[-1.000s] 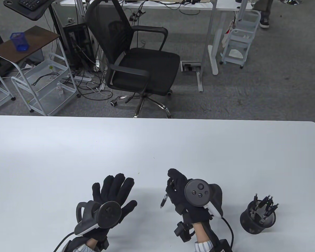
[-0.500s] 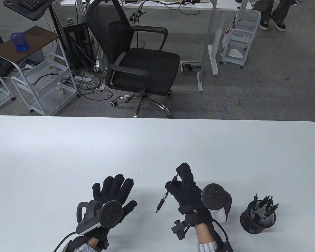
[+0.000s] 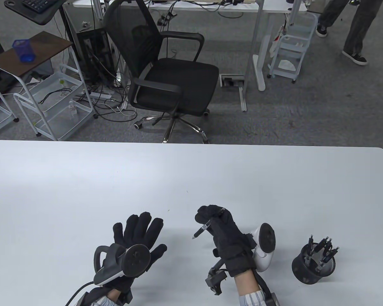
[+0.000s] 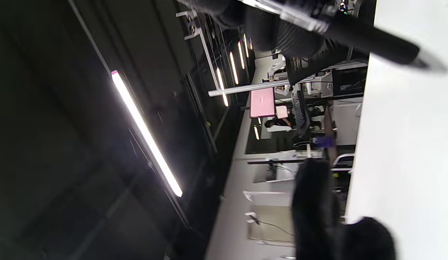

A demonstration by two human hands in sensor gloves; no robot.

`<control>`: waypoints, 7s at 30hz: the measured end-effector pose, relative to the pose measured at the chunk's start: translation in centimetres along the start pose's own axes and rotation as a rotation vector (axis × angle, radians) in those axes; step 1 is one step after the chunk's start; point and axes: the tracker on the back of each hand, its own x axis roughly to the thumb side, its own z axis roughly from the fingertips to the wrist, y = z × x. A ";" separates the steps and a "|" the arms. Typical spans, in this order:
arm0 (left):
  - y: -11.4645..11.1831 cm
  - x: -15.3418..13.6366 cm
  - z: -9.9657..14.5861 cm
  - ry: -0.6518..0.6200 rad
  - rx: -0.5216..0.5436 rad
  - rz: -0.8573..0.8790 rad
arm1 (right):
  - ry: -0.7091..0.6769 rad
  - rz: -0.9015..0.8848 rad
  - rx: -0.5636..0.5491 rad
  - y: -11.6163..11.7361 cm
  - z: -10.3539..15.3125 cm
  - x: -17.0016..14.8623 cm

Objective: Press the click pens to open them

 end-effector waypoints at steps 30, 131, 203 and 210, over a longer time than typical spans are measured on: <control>0.0 0.4 0.0 0.000 -0.009 -0.018 | 0.125 -0.573 -0.093 0.3 1.3 -3.7; 1.0 -0.2 0.5 -0.008 0.021 0.040 | 0.715 0.959 0.113 7.8 -6.7 -13.9; 0.8 0.3 0.1 -0.009 -0.009 0.022 | 0.995 1.886 -0.144 -14.9 2.9 9.8; 0.8 0.2 0.1 -0.009 -0.010 0.025 | 0.984 1.888 -0.147 -14.6 3.0 10.0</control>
